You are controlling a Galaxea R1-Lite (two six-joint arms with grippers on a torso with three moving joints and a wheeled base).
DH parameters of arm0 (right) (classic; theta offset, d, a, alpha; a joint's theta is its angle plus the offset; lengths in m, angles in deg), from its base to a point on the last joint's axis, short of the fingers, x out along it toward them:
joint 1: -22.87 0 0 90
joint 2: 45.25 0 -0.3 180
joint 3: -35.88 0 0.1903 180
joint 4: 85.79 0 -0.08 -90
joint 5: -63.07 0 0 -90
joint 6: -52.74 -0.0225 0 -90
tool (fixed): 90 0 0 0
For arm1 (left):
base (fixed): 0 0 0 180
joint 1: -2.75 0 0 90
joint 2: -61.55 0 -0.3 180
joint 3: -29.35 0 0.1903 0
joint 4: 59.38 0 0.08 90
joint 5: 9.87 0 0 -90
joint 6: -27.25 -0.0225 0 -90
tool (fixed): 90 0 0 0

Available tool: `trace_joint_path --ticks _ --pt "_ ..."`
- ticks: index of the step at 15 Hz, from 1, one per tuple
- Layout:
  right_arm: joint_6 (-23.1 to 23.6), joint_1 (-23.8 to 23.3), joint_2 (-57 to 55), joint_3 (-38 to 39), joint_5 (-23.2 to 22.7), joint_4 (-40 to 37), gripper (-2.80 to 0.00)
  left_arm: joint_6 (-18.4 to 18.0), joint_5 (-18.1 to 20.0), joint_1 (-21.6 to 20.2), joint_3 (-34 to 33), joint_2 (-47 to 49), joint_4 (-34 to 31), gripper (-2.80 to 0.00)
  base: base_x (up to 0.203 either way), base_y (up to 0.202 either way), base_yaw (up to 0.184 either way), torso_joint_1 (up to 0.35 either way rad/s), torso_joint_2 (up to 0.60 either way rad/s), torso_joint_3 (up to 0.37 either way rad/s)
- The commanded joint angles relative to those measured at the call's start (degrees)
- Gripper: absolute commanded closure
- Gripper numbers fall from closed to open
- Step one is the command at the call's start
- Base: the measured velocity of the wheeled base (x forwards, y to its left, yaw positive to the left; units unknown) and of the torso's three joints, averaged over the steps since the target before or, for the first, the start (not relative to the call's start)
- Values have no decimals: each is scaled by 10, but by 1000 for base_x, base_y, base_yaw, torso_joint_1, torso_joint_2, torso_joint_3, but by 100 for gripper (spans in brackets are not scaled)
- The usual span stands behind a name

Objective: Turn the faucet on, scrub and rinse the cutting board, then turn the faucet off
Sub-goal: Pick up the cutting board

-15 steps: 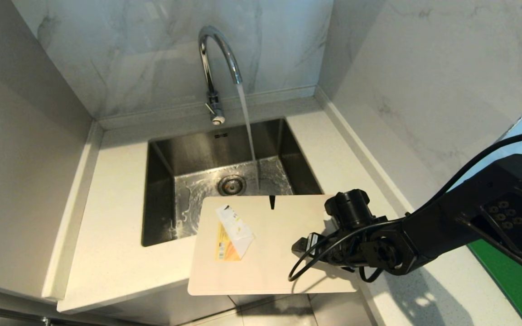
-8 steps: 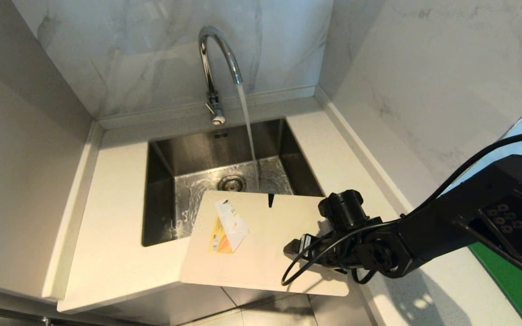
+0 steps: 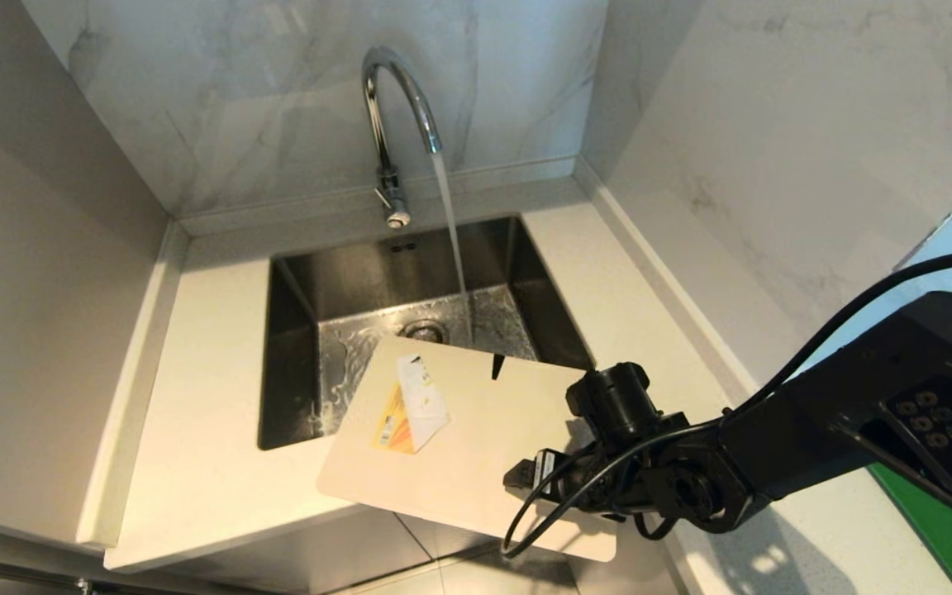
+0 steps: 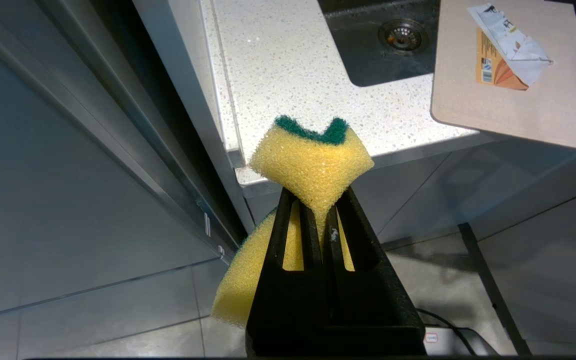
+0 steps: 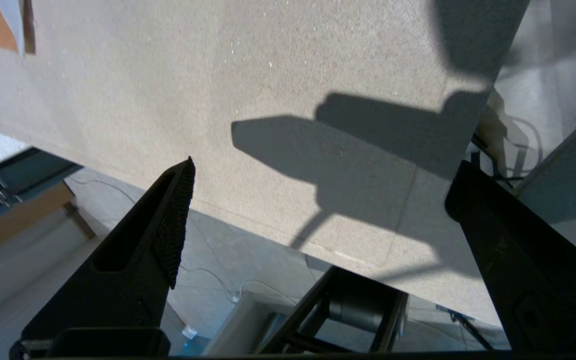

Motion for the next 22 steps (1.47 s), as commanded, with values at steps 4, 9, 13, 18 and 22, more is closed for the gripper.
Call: trace_joint_path --ticks 4,9,13,18,22 --pt "-18 29 24 33 -1 2 -280 0 0 0 0 -1 0 0 0 0 0 0 0 0" --pt "-13 30 17 35 4 20 -280 0 0 0 0 -1 0 0 0 0 0 0 0 0" --pt "-1 19 18 28 32 34 -280 0 0 0 0 -1 0 0 0 0 0 0 0 0" --pt "11 0 39 23 41 17 -280 0 0 0 0 -2 0 0 0 0 0 0 0 0" --pt "9 -1 70 21 41 -6 -280 0 0 0 -1 -1 0 0 0 0 0 0 0 0"
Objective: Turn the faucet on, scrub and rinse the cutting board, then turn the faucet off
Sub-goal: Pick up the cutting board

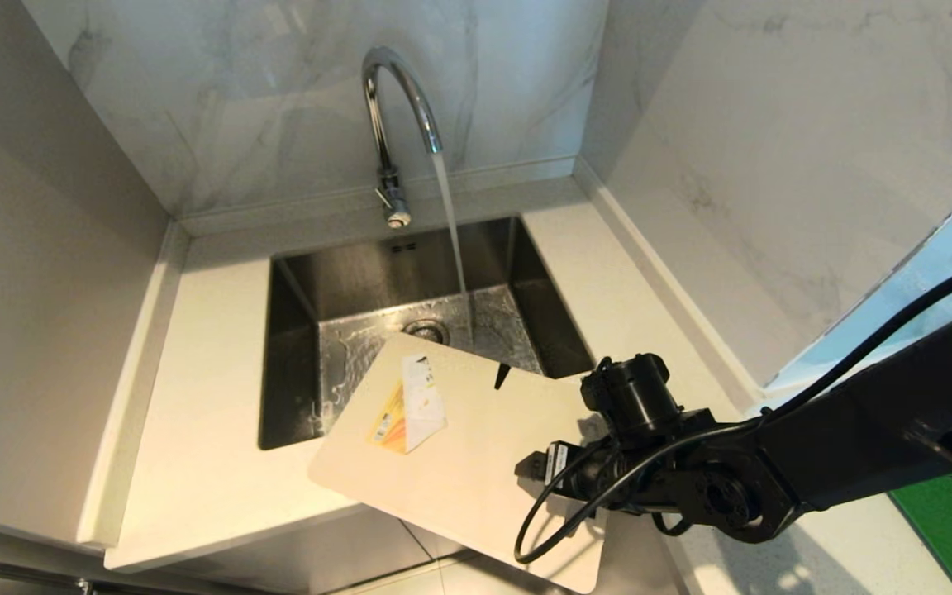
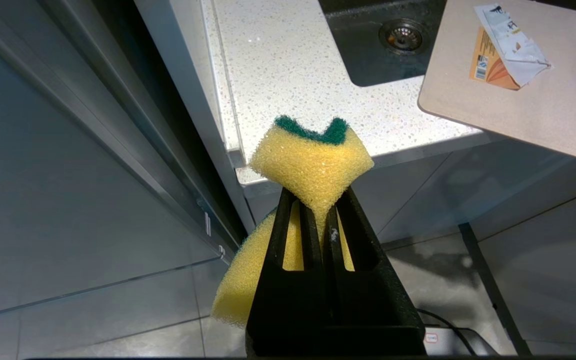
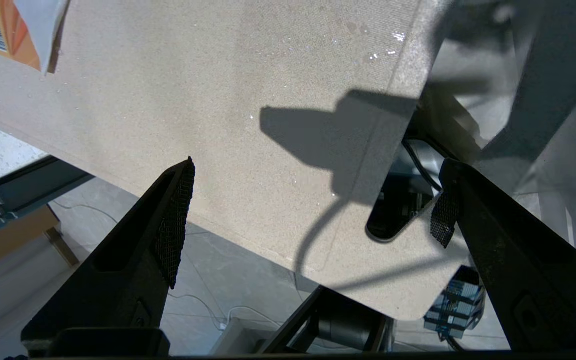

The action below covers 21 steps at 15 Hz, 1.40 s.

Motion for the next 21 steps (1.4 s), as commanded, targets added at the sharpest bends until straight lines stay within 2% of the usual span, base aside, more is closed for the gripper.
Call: trace_joint_path --ticks 1,4,7,9,12,21 --pt "-3 0 30 -2 0 -15 -280 0 0 0 0 -1 0 0 0 0 0 0 0 0" --pt "1 -8 63 -1 9 -64 -280 0 0 0 0 -1 0 0 0 0 0 0 0 0" --pt "1 -18 79 2 74 -124 -280 0 0 0 0 -2 0 0 0 0 0 0 0 0" --pt "-1 -24 78 13 90 -135 -280 0 0 0 0 -1 0 0 0 0 0 0 0 0" --pt "-5 -39 68 22 92 -135 -280 0 0 0 0 -2 0 0 0 0 0 0 0 0" --pt "-11 -41 12 9 89 -130 -280 0 0 0 0 -1 0 0 0 0 0 0 0 0"
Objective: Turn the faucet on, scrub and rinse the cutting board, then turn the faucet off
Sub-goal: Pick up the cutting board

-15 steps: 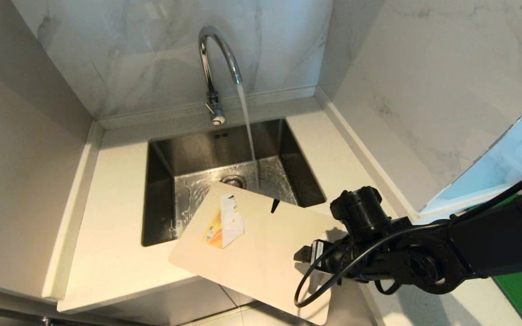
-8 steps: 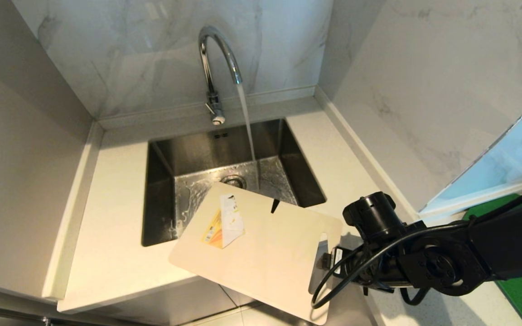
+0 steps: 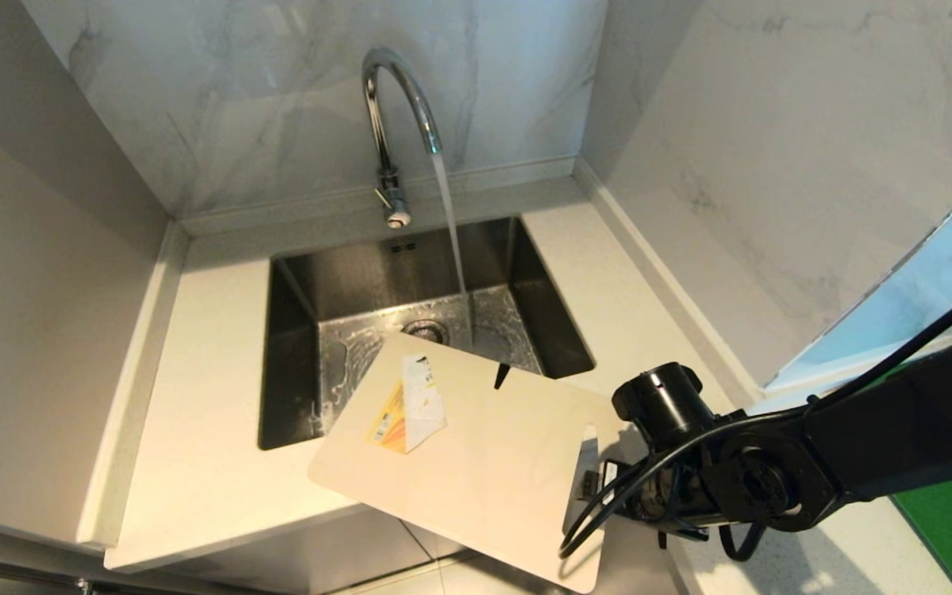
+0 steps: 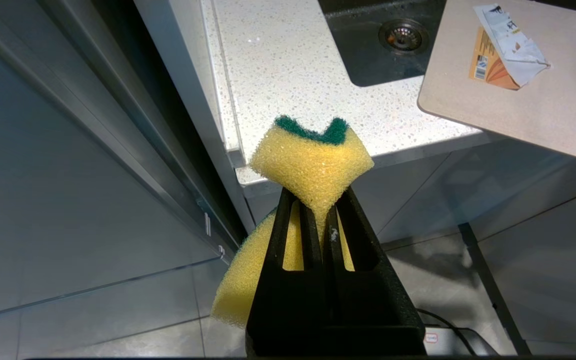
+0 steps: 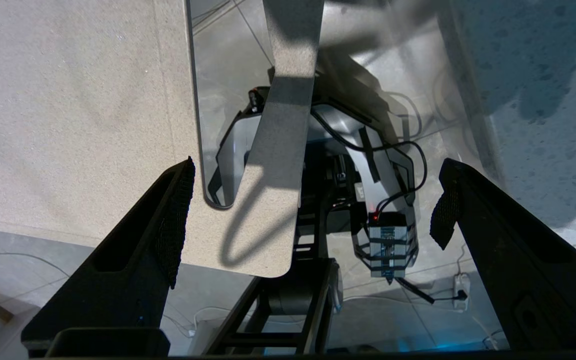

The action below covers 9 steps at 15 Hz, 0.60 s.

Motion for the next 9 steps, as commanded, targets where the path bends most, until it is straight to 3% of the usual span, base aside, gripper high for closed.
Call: trace_joint_path --ticks 1,9 --pt "-2 0 -16 -1 0 1 -280 0 0 0 0 -1 0 0 0 0 0 0 0 0" --pt "-2 0 -38 0 0 11 -280 0 -1 0 0 -2 0 0 0 0 0 0 0 0"
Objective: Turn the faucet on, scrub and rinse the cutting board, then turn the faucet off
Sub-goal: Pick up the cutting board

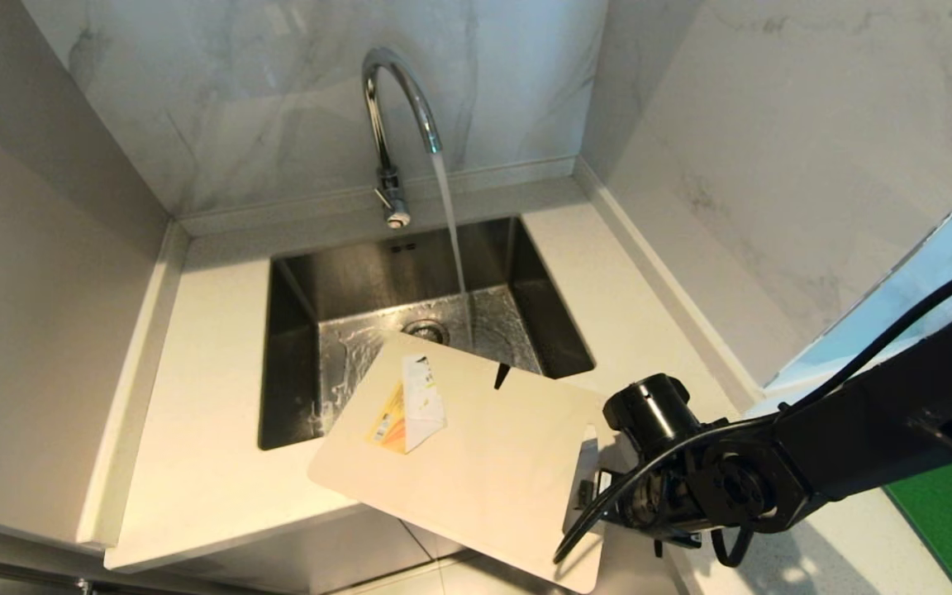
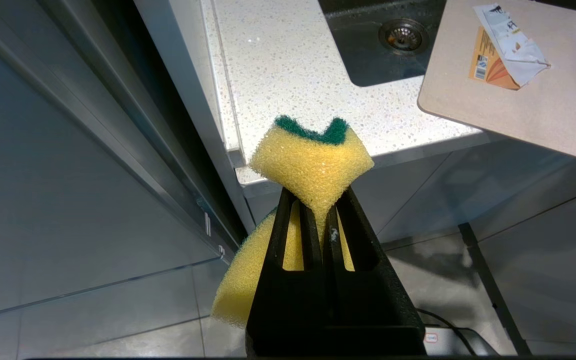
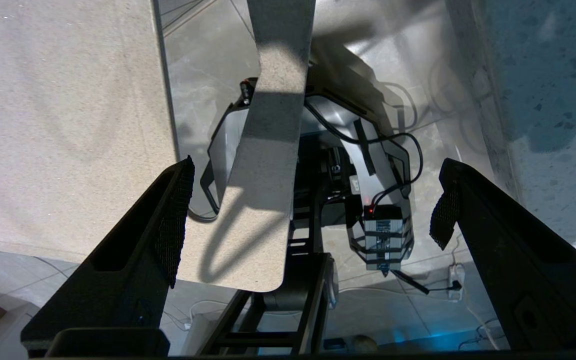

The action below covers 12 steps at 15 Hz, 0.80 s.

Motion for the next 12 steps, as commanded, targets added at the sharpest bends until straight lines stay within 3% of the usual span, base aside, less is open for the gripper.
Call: trace_joint_path --ticks 1,12 --pt "-2 0 -9 0 0 1 -280 0 0 0 0 -1 0 0 0 0 0 0 0 0" --pt "1 -1 -47 -14 -1 21 -280 0 0 0 0 -1 0 0 0 0 0 0 0 0"
